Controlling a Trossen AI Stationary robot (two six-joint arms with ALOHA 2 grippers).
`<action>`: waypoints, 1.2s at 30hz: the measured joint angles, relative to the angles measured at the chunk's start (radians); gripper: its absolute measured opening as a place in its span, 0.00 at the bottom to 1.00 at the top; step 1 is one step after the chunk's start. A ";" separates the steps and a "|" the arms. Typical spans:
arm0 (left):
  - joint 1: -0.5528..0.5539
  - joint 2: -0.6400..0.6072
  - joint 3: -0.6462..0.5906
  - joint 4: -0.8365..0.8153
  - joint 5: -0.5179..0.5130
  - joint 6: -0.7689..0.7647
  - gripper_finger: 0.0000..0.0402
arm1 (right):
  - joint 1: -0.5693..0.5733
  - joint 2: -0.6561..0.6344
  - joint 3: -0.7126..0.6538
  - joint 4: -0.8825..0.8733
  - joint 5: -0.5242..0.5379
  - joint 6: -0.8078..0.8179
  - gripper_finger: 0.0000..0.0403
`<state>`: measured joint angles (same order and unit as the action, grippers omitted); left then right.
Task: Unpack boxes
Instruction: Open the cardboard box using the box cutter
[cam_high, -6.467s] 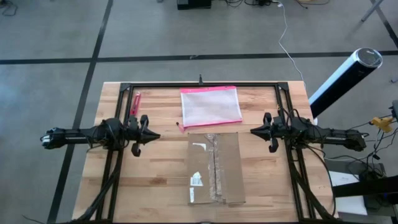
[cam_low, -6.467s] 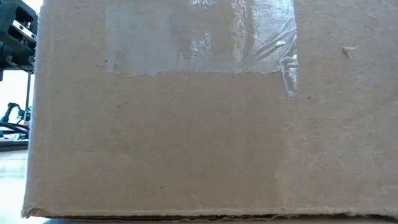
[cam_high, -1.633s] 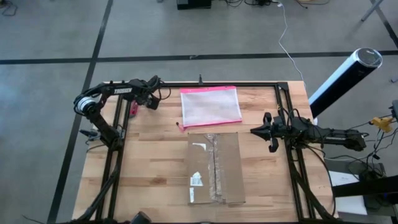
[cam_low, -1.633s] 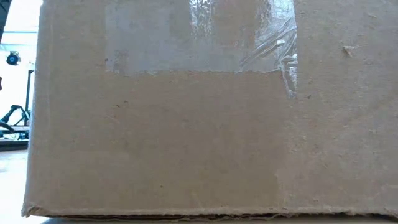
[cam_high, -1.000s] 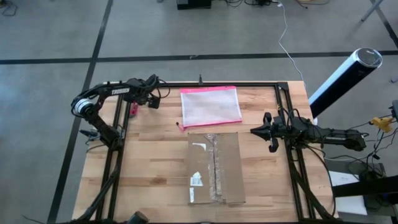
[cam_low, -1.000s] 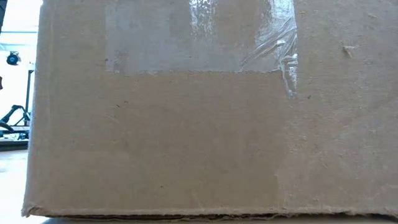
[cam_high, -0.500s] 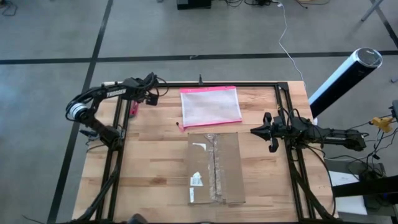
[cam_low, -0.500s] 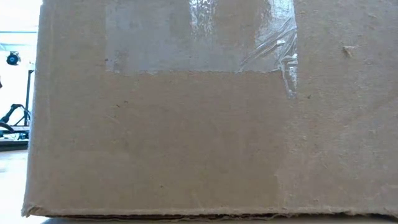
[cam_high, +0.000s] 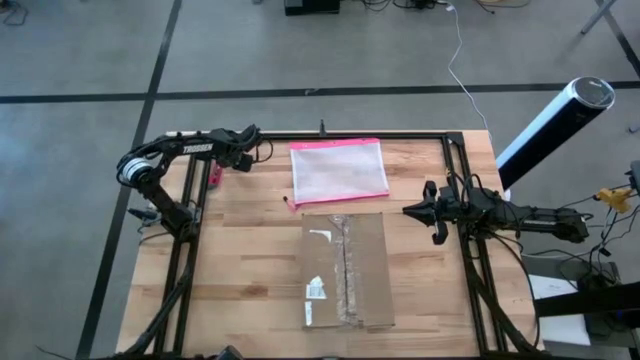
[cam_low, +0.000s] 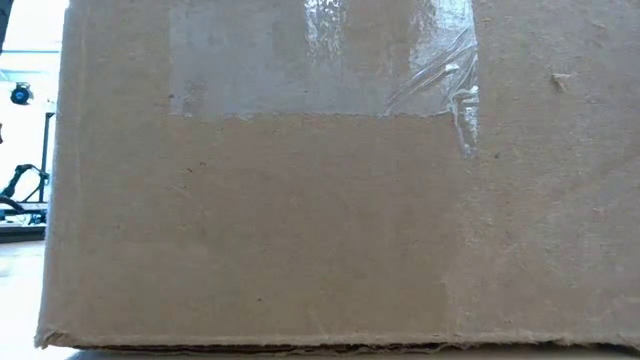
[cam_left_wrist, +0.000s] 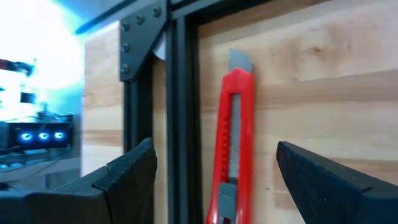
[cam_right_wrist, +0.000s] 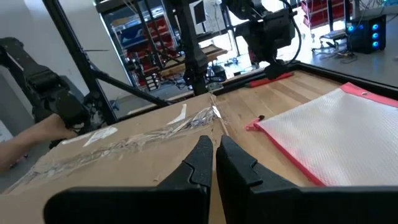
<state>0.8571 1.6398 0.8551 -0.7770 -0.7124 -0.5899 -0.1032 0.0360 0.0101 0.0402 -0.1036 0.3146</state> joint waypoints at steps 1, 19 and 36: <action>-0.002 0.000 0.000 -0.006 -0.015 0.000 0.78 | 0.000 0.000 0.000 0.000 0.000 0.000 0.01; -0.028 0.017 0.000 -0.144 -0.091 0.041 0.78 | 0.000 0.000 0.000 0.000 0.000 0.000 0.01; -0.072 0.225 0.004 -0.286 -0.114 -0.059 0.78 | 0.000 0.000 0.000 -0.002 0.000 -0.004 0.01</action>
<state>0.7853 1.8644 0.8590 -1.0630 -0.8259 -0.6489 -0.1032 0.0360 0.0097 0.0383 -0.1040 0.3107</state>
